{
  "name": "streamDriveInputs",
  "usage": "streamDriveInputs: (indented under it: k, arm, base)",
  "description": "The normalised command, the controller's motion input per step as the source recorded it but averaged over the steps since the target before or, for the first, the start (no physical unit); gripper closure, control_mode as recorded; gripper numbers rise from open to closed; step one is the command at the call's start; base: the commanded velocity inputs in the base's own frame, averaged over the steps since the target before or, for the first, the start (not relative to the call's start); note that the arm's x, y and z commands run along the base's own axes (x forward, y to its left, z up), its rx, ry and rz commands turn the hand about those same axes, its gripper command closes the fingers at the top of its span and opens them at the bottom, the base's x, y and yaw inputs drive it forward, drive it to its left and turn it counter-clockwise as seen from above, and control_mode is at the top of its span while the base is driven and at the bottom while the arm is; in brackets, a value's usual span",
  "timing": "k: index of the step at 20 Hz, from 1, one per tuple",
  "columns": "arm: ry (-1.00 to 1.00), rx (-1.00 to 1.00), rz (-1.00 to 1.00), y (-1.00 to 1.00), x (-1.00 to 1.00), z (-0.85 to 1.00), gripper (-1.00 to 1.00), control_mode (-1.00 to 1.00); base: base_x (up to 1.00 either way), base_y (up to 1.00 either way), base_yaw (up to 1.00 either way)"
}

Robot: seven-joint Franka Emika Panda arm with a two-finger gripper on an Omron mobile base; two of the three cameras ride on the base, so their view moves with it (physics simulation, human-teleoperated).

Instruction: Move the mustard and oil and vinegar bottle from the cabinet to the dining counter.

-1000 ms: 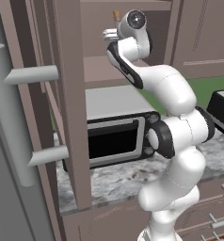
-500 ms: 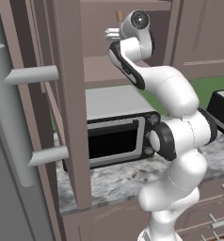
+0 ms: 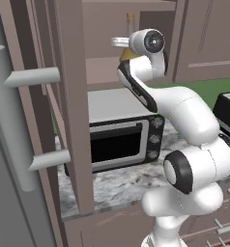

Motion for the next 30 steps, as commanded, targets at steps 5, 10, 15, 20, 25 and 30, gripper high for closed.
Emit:
streamDriveInputs:
  k: [5, 10, 15, 20, 25, 30]
  arm:
    - [-0.06, 0.1, -0.03, -0.1, -0.55, 0.07, 1.0, -1.0]
    - [0.01, 0.1, -0.05, -0.04, -0.43, 0.31, 1.0, -1.0]
    - [0.01, 0.11, -0.05, 0.0, -0.51, 0.33, 1.0, -1.0]
    - [0.0, 0.05, -0.03, 0.0, -0.74, 0.09, 1.0, -1.0]
    - [-0.03, 0.0, 0.0, 0.0, -0.75, 0.01, 1.0, -1.0]
    - [-0.08, 0.0, 0.0, -0.05, -0.76, 0.01, 1.0, -1.0]
  base:
    - [0.0, 0.0, 0.0]
    - [0.0, 0.0, 0.0]
    - [0.0, 0.0, 0.0]
    - [0.0, 0.0, 0.0]
    - [0.0, 0.0, 0.0]
    - [0.0, 0.0, 0.0]
